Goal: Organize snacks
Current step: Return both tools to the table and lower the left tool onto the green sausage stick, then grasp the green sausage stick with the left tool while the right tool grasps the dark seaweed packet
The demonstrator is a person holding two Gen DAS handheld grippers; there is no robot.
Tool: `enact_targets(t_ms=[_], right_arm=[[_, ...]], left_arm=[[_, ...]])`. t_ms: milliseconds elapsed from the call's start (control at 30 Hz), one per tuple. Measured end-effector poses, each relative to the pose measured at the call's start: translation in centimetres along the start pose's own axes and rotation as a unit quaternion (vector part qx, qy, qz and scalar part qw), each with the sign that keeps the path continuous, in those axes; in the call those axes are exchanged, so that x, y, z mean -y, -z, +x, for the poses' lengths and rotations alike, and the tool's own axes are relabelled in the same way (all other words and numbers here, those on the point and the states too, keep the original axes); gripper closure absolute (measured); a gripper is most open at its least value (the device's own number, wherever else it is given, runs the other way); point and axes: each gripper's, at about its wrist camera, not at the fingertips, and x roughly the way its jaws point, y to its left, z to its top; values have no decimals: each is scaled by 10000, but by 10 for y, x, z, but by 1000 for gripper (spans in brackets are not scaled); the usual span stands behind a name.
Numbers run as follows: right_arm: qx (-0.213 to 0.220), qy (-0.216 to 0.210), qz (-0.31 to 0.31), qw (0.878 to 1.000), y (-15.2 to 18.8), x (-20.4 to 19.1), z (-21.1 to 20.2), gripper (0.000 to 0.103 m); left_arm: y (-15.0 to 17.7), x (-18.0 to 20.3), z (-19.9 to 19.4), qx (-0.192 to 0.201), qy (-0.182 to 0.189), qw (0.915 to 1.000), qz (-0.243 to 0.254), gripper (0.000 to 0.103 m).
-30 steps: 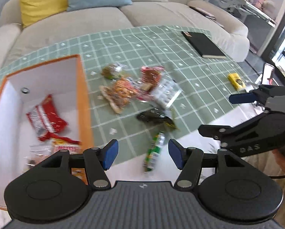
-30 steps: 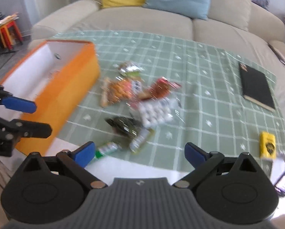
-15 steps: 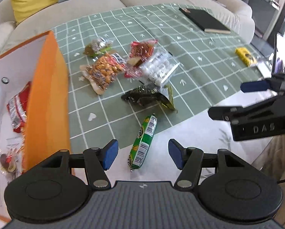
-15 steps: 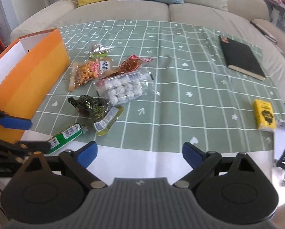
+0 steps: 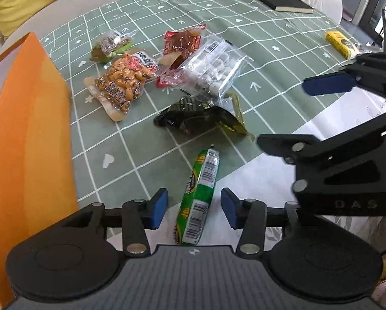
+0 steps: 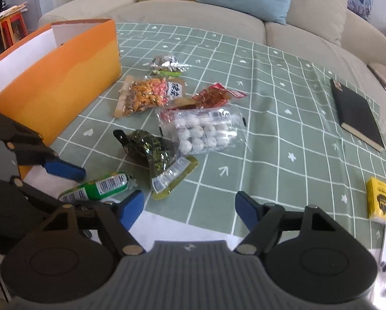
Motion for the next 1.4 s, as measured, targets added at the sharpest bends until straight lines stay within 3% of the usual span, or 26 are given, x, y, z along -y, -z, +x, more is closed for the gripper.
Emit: enact_targets(t_ms=[167, 567, 667, 767, 933, 967, 1000, 1033, 1400], right_arm=[[82, -290, 67, 9995, -4, -2, 4, 34], [79, -592, -154, 9981, -22, -11, 36, 42], [214, -673, -316, 9970, -25, -19, 40, 43], [260, -728, -424, 9961, -27, -24, 45, 51], [235, -742, -403, 9962, -29, -27, 56, 52], [222, -754, -385, 9962, -29, -28, 57, 55], [173, -794, -356, 9961, -29, -28, 59, 66], [127, -804, -307, 9962, -29, -27, 60, 68], [-68, -843, 176, 9963, -26, -24, 45, 72]], left_arm=[[-1, -4, -1, 41, 115, 9999, -89, 74], [-3, -24, -1, -98, -217, 9959, -873, 76], [-4, -23, -1, -97, -286, 9957, -874, 76], [-4, -21, -2, -91, -331, 9960, -819, 76], [-4, -20, -2, -94, -344, 9958, -844, 76], [-4, -21, -2, -97, -354, 9957, -852, 76], [-4, -21, -1, -97, -368, 9956, -857, 76], [-4, -22, -1, -99, -367, 9954, -882, 76], [-4, -24, -3, -144, -354, 9942, -1004, 76]])
